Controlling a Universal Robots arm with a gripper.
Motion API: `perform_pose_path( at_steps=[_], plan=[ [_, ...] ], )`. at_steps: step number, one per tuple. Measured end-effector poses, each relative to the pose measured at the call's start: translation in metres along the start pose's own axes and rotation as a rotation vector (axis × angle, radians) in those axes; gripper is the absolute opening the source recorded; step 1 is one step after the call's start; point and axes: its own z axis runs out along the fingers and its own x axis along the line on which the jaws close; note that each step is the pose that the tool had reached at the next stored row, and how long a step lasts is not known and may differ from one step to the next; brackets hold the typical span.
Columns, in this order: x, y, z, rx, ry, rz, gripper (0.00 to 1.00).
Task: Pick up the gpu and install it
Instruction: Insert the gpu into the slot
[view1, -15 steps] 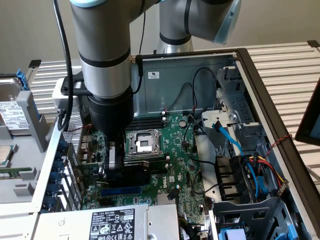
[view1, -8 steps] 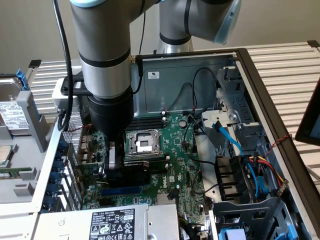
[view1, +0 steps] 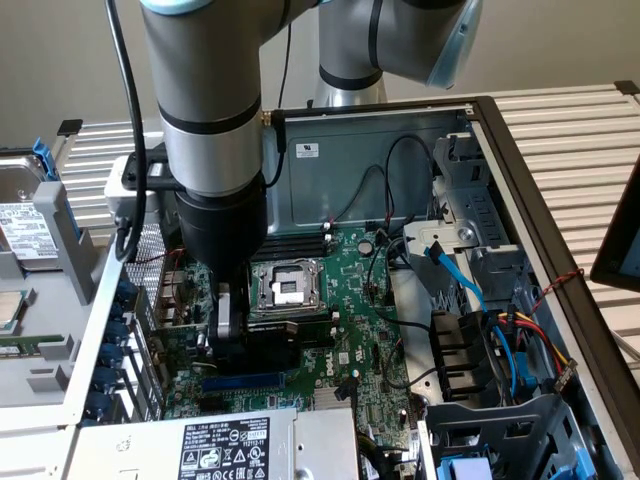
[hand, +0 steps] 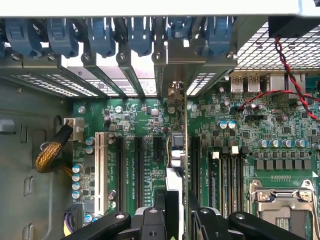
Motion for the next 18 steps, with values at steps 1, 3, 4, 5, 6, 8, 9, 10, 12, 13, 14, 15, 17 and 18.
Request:
perform_pose_path(
  at_steps=[1, 3, 4, 5, 6, 8, 9, 10, 12, 13, 14, 15, 17, 18],
  plan=[
    [0.0, 0.0, 0.0003, 0.0001, -0.0002, 0.0, 0.27],
    [0.0004, -0.0001, 0.0009, -0.0005, -0.0003, 0.0, 0.27],
    [0.0006, -0.0001, 0.0013, -0.0007, -0.0006, 0.0, 0.27],
    [0.0006, -0.0001, 0.0015, -0.0014, -0.0007, 0.0, 0.27],
    [0.0007, -0.0002, 0.0018, -0.0024, -0.0018, 0.0, 0.27],
    [0.0009, -0.0002, 0.002, -0.0046, -0.005, 0.0, 0.27],
    [0.0009, -0.0002, 0.0022, -0.0054, -0.0067, 0.0, 0.27],
    [0.0008, -0.0001, 0.0023, -0.0058, -0.0076, 0.0, 0.27],
    [0.0009, -0.0002, 0.0024, -0.007, -0.0087, 0.0, 0.27],
    [0.0009, -0.0002, 0.0024, -0.007, -0.0087, 0.0, 0.27],
    [0.0009, -0.0002, 0.0024, -0.0071, -0.0087, 0.0, 0.27],
    [0.0009, -0.0002, 0.0024, -0.0071, -0.0087, 0.0, 0.27],
    [0.0009, -0.0002, 0.0024, -0.0071, -0.0088, 0.0, 0.27],
    [0.0009, -0.0002, 0.0024, -0.0071, -0.0088, 0.0, 0.27]
  ],
)
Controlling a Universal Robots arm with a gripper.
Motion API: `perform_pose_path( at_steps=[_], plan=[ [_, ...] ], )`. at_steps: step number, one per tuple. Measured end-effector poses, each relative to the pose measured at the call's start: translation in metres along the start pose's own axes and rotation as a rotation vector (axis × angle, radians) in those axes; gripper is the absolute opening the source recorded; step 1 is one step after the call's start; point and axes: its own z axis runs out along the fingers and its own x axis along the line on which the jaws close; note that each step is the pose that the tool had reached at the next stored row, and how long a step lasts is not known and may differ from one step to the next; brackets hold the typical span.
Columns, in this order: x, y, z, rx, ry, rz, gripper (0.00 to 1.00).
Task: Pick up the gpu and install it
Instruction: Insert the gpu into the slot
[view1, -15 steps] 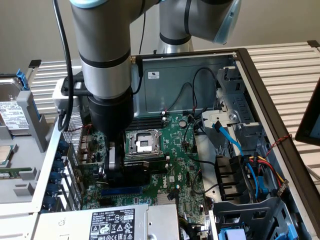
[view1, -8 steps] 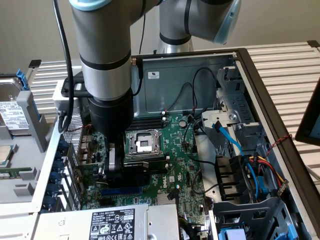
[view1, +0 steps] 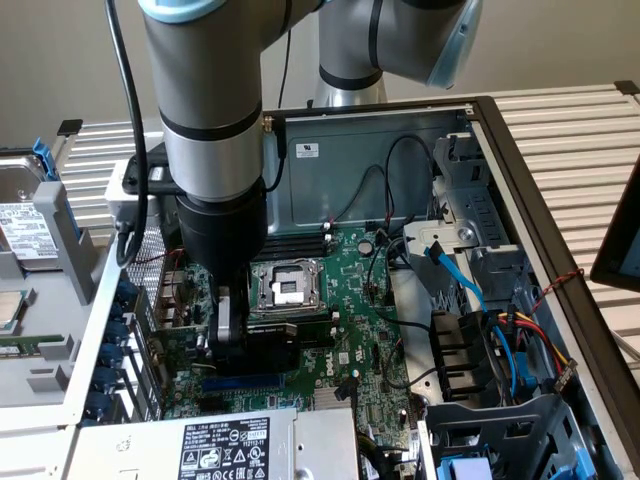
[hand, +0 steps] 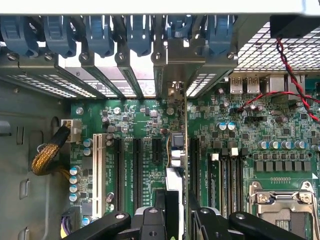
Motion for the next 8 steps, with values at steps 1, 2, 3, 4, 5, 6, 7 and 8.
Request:
perform_pose_path(
  at_steps=[1, 2, 3, 4, 5, 6, 7, 8],
  plan=[
    [0.0, 0.0, 0.0, 0.0, 0.0, 0.0, 0.27],
    [0.0, 0.0, 0.0, 0.0, 0.0, 0.0, 0.27],
    [-0.0002, 0.0, 0.0, 0.0, 0.0005, 0.0, 0.27],
    [-0.0006, 0.0, 0.0, 0.0001, 0.0024, 0.0, 0.27],
    [-0.0006, 0.0, 0.0001, 0.0001, 0.0036, 0.0, 0.27],
    [-0.0006, 0.0, 0.0001, 0.0003, 0.0046, 0.0, 0.27],
    [-0.0008, 0.0, 0.0003, 0.0004, 0.0065, 0.0, 0.27],
    [-0.0009, 0.0, 0.0005, 0.0005, 0.0087, 0.0, 0.27]
  ],
)
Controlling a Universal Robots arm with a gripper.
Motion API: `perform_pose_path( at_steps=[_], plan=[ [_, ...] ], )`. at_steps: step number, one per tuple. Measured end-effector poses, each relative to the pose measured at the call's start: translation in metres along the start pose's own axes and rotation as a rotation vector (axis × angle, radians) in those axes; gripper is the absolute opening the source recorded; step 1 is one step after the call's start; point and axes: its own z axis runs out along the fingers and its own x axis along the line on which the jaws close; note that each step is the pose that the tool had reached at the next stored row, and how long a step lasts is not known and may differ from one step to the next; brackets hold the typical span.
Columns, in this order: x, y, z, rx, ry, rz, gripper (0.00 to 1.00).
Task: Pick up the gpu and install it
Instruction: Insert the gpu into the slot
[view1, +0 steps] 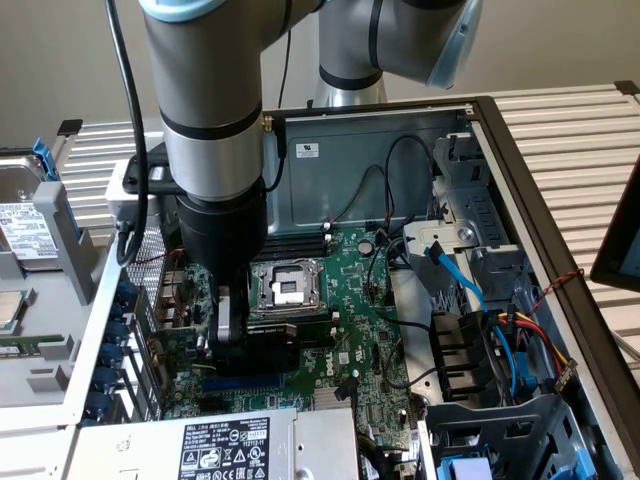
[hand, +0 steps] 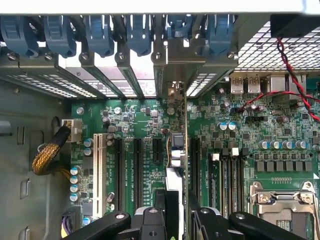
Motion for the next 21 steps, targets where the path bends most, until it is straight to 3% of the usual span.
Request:
perform_pose_path(
  at_steps=[3, 21],
  plan=[
    [-0.0007, 0.0001, 0.0005, 0.0, 0.0052, 0.0, 0.27],
    [-0.0015, 0.0022, 0.0025, 0.0001, 0.0028, 0.0, 0.27]
  ],
)
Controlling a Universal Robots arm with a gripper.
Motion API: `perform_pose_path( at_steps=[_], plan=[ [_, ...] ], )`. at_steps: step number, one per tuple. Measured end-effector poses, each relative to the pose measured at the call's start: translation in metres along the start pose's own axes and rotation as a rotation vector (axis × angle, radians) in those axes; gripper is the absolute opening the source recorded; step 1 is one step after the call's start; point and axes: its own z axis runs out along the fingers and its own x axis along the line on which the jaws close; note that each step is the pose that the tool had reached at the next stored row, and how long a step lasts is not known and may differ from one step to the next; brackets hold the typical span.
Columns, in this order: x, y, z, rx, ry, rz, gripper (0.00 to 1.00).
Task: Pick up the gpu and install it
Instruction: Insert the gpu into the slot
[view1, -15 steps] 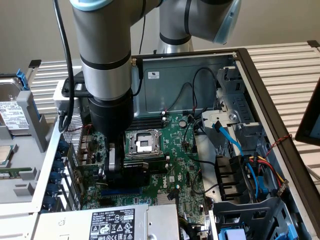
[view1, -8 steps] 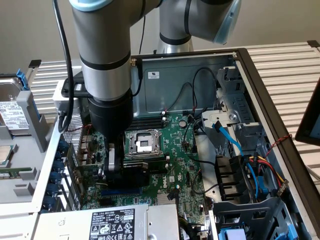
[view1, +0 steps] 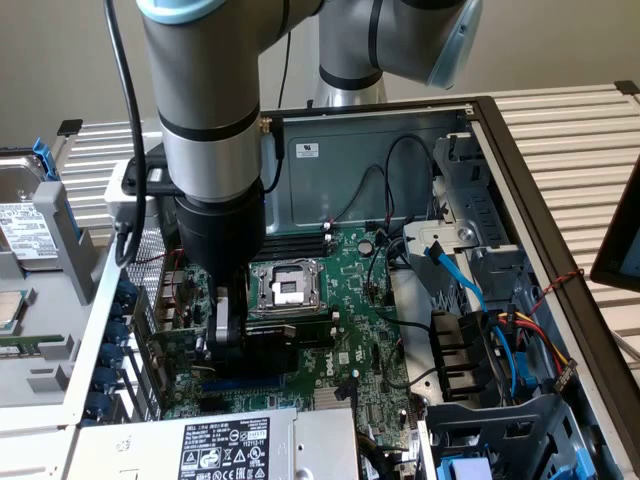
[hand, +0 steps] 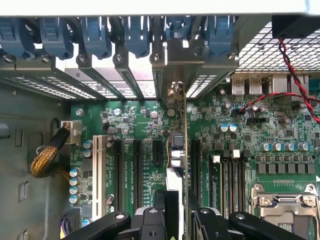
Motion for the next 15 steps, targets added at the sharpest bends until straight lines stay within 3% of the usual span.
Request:
perform_pose_path(
  at_steps=[7, 15],
  plan=[
    [0.0, 0.0003, 0.0006, -0.0002, -0.004, 0.0, 0.27],
    [-0.0002, 0.0004, 0.0009, -0.0008, -0.0038, 0.0, 0.27]
  ],
)
